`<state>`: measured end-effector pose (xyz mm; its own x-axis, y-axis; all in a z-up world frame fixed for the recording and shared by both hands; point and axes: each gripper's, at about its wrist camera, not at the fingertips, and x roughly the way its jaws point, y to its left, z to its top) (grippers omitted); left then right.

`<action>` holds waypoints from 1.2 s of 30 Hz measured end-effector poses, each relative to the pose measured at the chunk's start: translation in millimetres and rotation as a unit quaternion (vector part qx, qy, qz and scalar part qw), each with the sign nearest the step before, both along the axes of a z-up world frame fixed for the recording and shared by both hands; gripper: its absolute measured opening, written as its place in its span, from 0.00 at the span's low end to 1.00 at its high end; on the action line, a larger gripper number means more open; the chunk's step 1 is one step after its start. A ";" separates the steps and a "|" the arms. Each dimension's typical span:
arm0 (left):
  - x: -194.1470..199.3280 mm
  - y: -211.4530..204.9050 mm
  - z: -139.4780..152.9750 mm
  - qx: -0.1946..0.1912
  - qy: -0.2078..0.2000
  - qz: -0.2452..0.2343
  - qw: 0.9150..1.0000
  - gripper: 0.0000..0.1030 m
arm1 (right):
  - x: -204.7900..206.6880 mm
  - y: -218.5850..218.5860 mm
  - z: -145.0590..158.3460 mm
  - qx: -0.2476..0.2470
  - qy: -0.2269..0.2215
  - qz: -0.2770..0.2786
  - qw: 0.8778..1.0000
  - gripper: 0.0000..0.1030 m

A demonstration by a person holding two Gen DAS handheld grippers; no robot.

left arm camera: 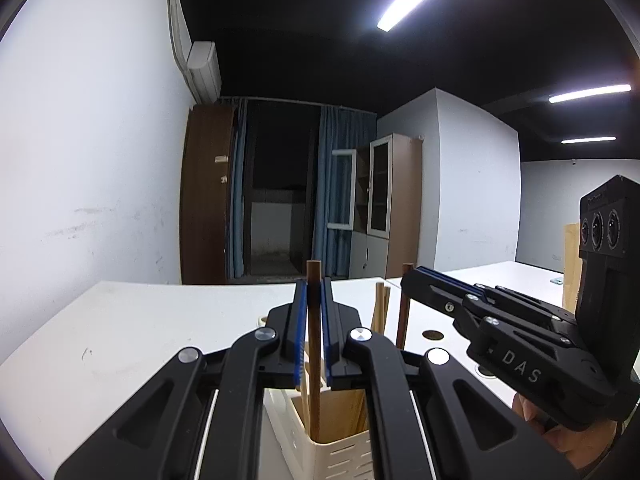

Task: Organize utensils
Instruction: 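Lower both brown chopsticks into the holder and open both tools, then withdraw both open tools from the holder to the remaining brown chopsticks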

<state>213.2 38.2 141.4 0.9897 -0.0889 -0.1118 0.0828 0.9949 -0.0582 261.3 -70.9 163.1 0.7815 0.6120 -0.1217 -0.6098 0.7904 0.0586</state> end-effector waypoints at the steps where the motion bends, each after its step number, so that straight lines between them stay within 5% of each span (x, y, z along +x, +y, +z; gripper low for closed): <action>1: 1.5 1.4 -0.6 -0.003 0.004 -0.002 1.000 0.07 | 1.4 -1.0 -0.1 0.001 0.003 -0.002 1.000 0.07; 12: -2.1 17.4 3.2 -0.033 0.009 -0.003 0.999 0.20 | 3.8 -10.7 -1.0 0.004 0.014 -0.020 1.000 0.14; 36: -52.3 7.1 -4.1 -0.009 0.069 0.021 0.997 0.38 | -32.0 -13.7 -17.4 -0.039 0.061 -0.032 0.997 0.32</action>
<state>160.9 45.2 137.3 0.9681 -0.0508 -0.2452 0.0312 0.9960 -0.0832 229.3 -84.6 145.7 0.7954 0.5457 -0.2636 -0.5492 0.8330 0.0673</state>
